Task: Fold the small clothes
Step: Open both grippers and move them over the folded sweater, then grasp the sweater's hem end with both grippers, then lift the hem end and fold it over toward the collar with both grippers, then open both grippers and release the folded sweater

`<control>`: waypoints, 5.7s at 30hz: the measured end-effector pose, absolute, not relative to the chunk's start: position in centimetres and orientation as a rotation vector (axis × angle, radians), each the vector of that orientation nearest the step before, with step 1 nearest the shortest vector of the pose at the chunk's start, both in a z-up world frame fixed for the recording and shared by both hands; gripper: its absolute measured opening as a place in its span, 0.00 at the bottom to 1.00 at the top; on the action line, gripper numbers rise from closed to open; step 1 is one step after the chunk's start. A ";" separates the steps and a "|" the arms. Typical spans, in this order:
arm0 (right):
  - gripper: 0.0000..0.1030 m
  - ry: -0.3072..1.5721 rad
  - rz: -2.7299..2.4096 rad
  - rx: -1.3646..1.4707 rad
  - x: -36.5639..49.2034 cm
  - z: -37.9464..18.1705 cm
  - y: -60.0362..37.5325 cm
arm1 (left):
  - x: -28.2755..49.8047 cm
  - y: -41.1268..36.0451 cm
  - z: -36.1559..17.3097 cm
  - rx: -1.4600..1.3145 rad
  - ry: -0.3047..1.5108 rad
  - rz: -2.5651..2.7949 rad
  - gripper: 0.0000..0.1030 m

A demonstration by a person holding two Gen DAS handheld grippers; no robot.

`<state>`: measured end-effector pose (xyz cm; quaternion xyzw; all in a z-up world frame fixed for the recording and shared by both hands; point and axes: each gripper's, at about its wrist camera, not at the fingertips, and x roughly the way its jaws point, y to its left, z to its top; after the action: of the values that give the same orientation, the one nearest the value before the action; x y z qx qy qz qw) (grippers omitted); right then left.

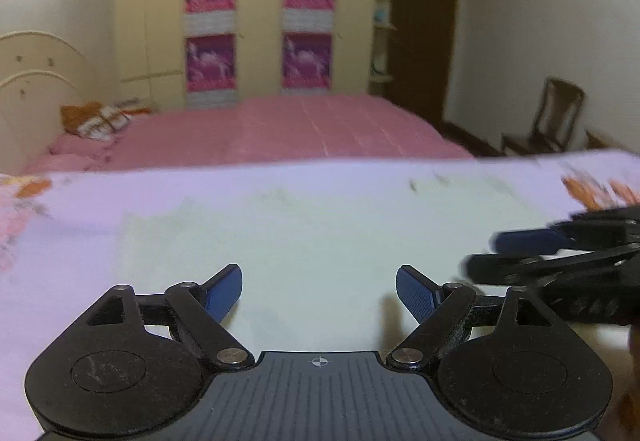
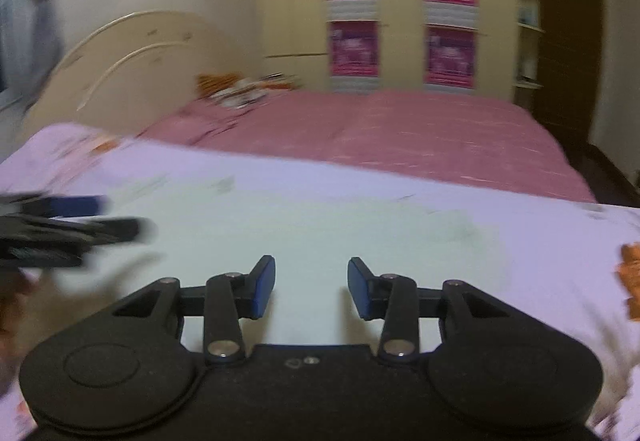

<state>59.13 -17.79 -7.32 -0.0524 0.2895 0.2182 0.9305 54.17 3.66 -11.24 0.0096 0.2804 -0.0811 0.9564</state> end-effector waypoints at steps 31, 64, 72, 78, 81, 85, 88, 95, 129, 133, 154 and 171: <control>0.41 0.612 0.378 -0.158 48.7 -8.8 -18.5 | 42.5 2.0 -11.8 -0.049 0.623 -0.105 0.82; 0.43 0.669 0.158 -0.114 46.1 -10.4 -26.5 | 38.1 7.5 -12.9 -0.026 0.695 -0.008 0.82; 0.41 0.618 0.155 -0.067 45.3 -9.2 -27.0 | 37.6 10.2 -12.6 -0.206 0.682 0.003 0.82; 0.41 0.664 0.135 -0.069 46.1 -10.3 -27.3 | 38.1 12.0 -12.9 -0.362 0.681 -0.031 0.82; 0.41 0.633 0.137 -0.052 45.5 -9.7 -27.2 | 38.2 13.6 -13.5 -0.547 0.667 -0.037 0.81; 0.12 0.634 0.199 0.013 45.3 -9.0 -27.3 | 38.6 14.3 -14.4 -0.693 0.646 -0.036 0.81; 0.08 0.626 0.236 0.035 45.6 -8.4 -26.6 | 39.4 14.4 -15.0 -0.754 0.624 -0.020 0.81; 0.10 0.628 0.279 0.110 47.9 -7.7 -24.6 | 42.0 15.2 -17.2 -0.925 0.535 0.014 0.66; 0.11 0.680 0.375 -0.029 56.5 -9.8 -13.8 | 53.9 15.3 -20.6 -1.068 0.513 0.049 0.07; 0.09 0.690 0.377 -0.015 56.8 -10.2 -14.2 | 54.5 14.7 -17.6 -0.956 0.465 -0.006 0.07; 0.63 0.596 0.238 0.587 53.7 -7.4 -33.2 | 65.5 -9.6 -7.1 -0.116 0.710 -0.613 0.28; 0.43 0.716 0.446 0.536 58.6 -9.9 -29.2 | 69.7 4.7 -10.9 -0.346 0.708 -0.211 0.39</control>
<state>58.56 -29.17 -9.89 0.2571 0.3432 0.2138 0.8777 69.73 4.67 -10.94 -0.1681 0.3441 -0.1024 0.9181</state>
